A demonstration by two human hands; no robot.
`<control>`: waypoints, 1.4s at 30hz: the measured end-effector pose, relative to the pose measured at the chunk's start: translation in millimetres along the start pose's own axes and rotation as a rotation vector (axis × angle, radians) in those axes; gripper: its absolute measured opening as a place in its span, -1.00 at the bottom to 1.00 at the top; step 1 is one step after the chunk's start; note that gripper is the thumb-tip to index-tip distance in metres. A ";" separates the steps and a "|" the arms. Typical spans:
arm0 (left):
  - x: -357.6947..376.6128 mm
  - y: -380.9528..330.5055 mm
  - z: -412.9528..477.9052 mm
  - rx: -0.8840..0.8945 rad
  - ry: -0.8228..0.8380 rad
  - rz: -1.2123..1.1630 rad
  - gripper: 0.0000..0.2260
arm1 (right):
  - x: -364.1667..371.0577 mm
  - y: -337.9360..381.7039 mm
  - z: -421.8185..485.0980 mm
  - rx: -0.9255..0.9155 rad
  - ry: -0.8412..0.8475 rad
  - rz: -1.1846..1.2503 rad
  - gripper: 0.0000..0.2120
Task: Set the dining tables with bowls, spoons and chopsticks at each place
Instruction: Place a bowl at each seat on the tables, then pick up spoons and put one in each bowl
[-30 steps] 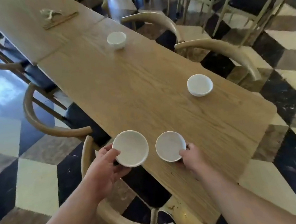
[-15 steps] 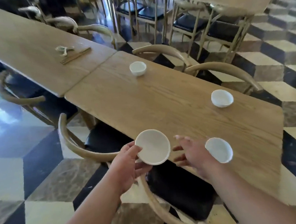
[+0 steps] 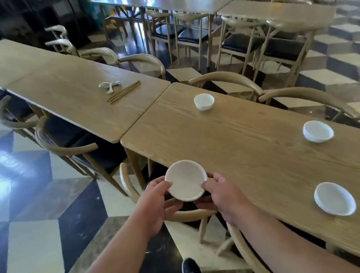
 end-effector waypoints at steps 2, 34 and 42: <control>-8.9 -17.7 30.0 0.001 -0.002 0.043 -0.83 | 13.7 7.3 29.8 0.012 -0.016 0.025 -0.70; -16.9 -151.2 306.1 0.078 0.207 1.049 -0.37 | 64.7 56.2 231.2 0.198 -0.328 -0.328 -0.32; 46.7 -191.1 155.5 0.786 0.593 1.800 -0.34 | 37.2 102.0 9.4 -0.021 -0.667 -0.951 -0.32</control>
Point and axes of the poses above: each hand's wrist, its own z-axis towards the middle knuckle, its own x-axis out of the palm, y = z × x, the point moved 4 cm from there along z, towards the middle knuckle, and after that the axes turned 2 degrees about -z, right-handed, at the moved point
